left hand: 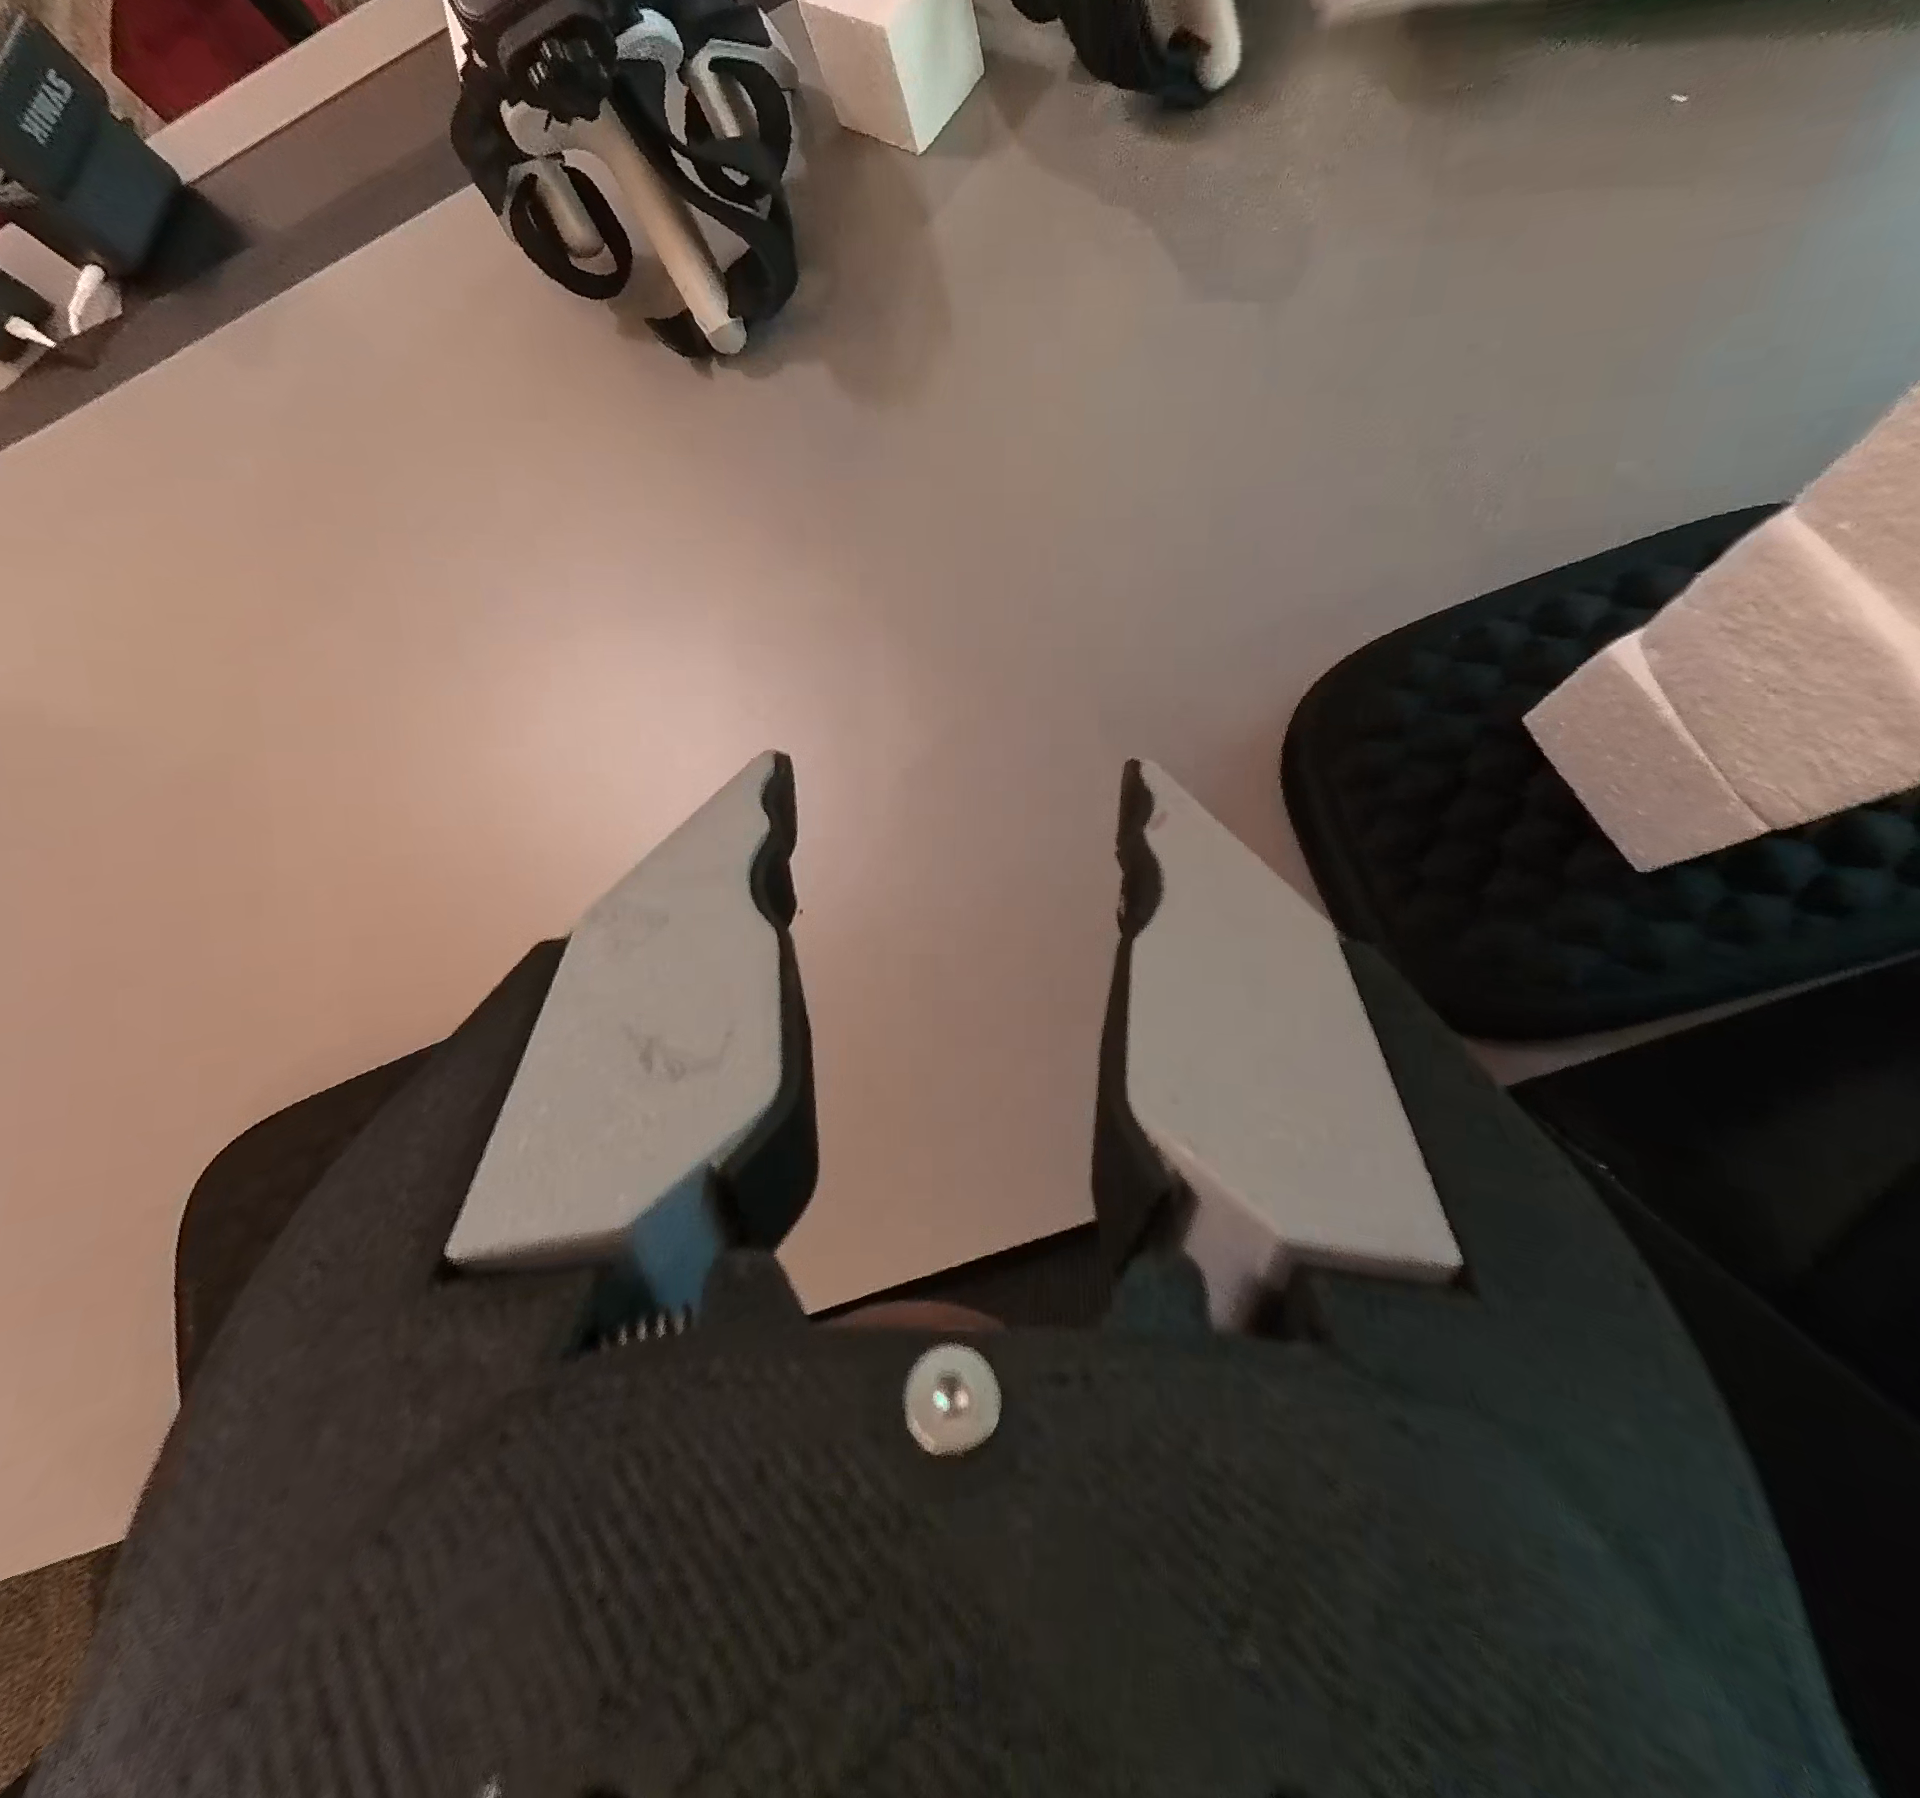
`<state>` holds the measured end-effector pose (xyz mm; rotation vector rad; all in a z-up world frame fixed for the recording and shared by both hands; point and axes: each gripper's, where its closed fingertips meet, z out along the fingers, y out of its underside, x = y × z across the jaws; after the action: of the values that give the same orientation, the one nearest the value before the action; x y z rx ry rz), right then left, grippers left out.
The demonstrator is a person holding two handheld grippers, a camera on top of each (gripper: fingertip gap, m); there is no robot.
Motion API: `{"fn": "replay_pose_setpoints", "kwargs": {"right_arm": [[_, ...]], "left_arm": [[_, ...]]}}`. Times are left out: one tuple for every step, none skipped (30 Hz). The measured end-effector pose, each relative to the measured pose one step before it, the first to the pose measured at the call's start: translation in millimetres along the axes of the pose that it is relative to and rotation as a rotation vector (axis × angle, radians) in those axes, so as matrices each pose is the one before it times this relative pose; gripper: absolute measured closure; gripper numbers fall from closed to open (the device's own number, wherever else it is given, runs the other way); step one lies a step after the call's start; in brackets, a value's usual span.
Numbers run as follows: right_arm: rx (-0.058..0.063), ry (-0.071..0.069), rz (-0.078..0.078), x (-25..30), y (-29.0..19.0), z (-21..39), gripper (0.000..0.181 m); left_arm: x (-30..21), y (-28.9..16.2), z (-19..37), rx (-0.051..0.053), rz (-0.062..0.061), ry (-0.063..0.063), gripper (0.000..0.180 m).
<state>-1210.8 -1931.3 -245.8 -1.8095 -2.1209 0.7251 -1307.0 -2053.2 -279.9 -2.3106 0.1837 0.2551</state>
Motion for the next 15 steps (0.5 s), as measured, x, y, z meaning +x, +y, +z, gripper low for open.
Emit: {"fn": "replay_pose_setpoints", "kwargs": {"right_arm": [[0.0133, -0.0261, -0.0511, -21.02, -2.71, -18.12, 0.121], [0.0066, -0.0151, -0.0469, -19.89, -2.50, -14.72, 0.121], [-0.0022, -0.0122, -0.0447, -18.83, -1.46, -10.76, 0.121], [-0.0132, -0.0116, -0.0433, -17.32, 0.41, -6.59, 0.121], [-0.0231, -0.0064, -0.0371, -14.20, 2.16, -2.94, 0.121], [-0.0297, -0.0030, -0.0276, -11.30, 3.34, -0.54, 0.121], [-0.0272, -0.0022, -0.0164, -8.73, 3.23, 0.97, 0.121], [-0.0232, -0.0002, -0.0054, -6.03, 2.82, 1.71, 0.121], [-0.0153, -0.0037, -0.0018, -4.89, 2.12, 2.16, 0.121], [-0.0054, -0.0111, -0.0008, -5.00, 0.86, 2.63, 0.121], [-0.0061, -0.0141, 0.0001, -4.63, 1.11, 3.04, 0.121], [-0.0117, -0.0074, -0.0010, -2.89, 2.05, 3.34, 0.121], [-0.0136, -0.0018, -0.0021, -1.40, 2.35, 3.47, 0.121], [-0.0120, -0.0009, -0.0017, -0.53, 2.06, 3.43, 0.121], [-0.0068, 0.0025, -0.0001, 0.55, 1.15, 3.37, 0.121]], "left_arm": [[0.16, 0.44, 0.61, -0.0037, -0.0006, 0.0017, 0.119], [0.18, 0.53, 0.48, -0.0035, -0.0011, 0.0014, 0.119], [0.02, 0.48, 0.37, -0.0031, -0.0009, 0.0006, 0.119], [-0.08, 0.17, 0.21, -0.0024, -0.0002, 0.0007, 0.119], [0.18, -0.20, 0.05, -0.0002, 0.0007, 0.0012, 0.119], [0.36, -0.43, 0.00, 0.0013, 0.0012, 0.0022, 0.120], [0.23, -0.08, 0.02, 0.0004, 0.0012, 0.0015, 0.120], [0.29, 0.02, 0.12, -0.0009, 0.0013, 0.0013, 0.120], [0.38, 0.11, 0.18, -0.0011, 0.0014, 0.0018, 0.120], [0.32, -0.04, 0.12, 0.0000, 0.0016, 0.0016, 0.120], [0.27, -0.10, 0.01, 0.0004, 0.0016, 0.0014, 0.120], [0.25, -0.08, -0.11, -0.0002, 0.0012, 0.0012, 0.120], [0.15, -0.07, -0.16, 0.0009, 0.0003, 0.0006, 0.121], [0.00, -0.01, -0.39, 0.0015, -0.0007, -0.0002, 0.121], [-0.15, 0.16, -0.35, 0.0009, -0.0011, -0.0010, 0.121]]}}
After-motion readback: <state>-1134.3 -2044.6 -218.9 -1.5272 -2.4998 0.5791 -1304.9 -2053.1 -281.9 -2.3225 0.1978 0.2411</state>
